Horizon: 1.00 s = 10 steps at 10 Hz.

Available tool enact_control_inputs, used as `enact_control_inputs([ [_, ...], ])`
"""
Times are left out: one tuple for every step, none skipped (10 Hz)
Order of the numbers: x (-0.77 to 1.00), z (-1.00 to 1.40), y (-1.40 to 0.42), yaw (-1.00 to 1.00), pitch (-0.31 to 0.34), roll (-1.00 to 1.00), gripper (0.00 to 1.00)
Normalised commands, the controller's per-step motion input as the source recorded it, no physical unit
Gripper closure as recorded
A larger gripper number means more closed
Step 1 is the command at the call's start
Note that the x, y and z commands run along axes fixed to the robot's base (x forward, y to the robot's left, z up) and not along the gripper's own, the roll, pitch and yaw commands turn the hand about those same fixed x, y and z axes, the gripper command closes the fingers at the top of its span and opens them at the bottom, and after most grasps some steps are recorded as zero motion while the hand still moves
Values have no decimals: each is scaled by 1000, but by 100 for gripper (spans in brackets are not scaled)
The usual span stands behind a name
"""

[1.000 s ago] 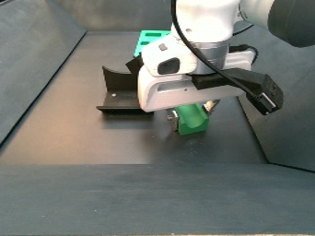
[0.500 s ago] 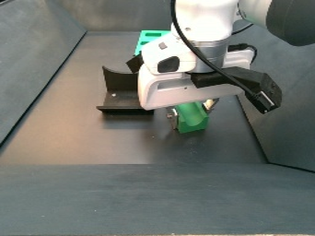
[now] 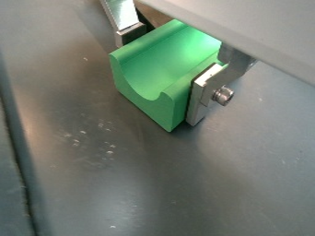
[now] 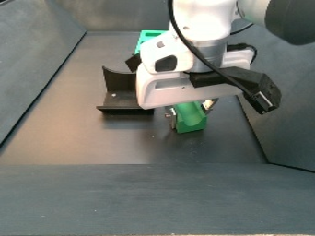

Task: Pick up the arch object. Move up. Place the arch object on the fixture. Regrasp the arch object. Move to above the board. Insert the arch object.
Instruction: Move up, then place the arch object on the fixture.

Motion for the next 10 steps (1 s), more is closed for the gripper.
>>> enact_control_inputs([
  [-19,801,-65,-16,17,-12,100],
  [-37,708,-53,-14,28,-2,100],
  [-34,534,-25,-13,35,20,100],
  [-31,439,-13,-12,41,31,100],
  [-24,189,-1,-12,57,55,100],
  [0,1000,0,0,0,0,100],
  [3,1000,1,0,13,9,100],
  [-8,1000,2,-2,28,19,100],
  [-14,1000,3,-9,38,40,100],
  [-17,1000,3,-11,42,50,100],
])
